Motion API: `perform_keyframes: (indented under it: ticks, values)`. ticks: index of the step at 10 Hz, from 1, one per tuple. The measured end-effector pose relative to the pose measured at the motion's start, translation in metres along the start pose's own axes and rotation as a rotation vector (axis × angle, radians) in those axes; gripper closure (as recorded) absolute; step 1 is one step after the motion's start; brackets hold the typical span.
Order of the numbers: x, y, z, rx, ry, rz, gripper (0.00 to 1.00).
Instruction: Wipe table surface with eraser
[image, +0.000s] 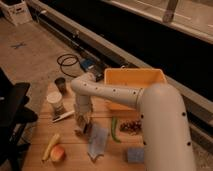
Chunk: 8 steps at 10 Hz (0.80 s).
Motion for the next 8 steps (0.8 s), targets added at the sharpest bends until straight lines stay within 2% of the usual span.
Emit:
perform_keyframes:
  ticks: [1, 4, 5, 6, 8]
  values:
    - [0.000, -0.007, -0.001, 0.007, 0.007, -0.013, 1.00]
    - [-0.018, -0.046, 0.006, 0.094, 0.011, -0.094, 1.00]
    - [-0.030, -0.059, 0.011, 0.111, 0.001, -0.132, 1.00]
    - [-0.041, -0.067, 0.016, 0.118, -0.014, -0.159, 1.00]
    - [-0.056, -0.064, 0.023, 0.119, -0.036, -0.171, 1.00]
